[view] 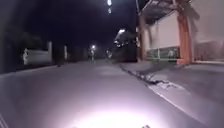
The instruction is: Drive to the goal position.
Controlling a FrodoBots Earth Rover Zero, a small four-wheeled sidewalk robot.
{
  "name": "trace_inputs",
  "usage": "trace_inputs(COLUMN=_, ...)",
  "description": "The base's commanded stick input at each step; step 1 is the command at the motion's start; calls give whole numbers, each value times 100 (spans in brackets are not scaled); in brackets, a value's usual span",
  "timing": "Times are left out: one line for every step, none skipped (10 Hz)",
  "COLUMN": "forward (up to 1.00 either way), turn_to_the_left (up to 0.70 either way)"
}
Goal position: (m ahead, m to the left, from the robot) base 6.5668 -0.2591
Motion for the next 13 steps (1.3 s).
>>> trace_inputs(forward=70, turn_to_the_left=5)
trace_inputs(forward=70, turn_to_the_left=32)
trace_inputs(forward=70, turn_to_the_left=36)
trace_inputs(forward=70, turn_to_the_left=4)
trace_inputs(forward=70, turn_to_the_left=1)
trace_inputs(forward=70, turn_to_the_left=1)
trace_inputs(forward=70, turn_to_the_left=1)
trace_inputs(forward=70, turn_to_the_left=1)
trace_inputs(forward=70, turn_to_the_left=1)
trace_inputs(forward=70, turn_to_the_left=1)
trace_inputs(forward=70, turn_to_the_left=1)
trace_inputs(forward=70, turn_to_the_left=1)
trace_inputs(forward=70, turn_to_the_left=1)
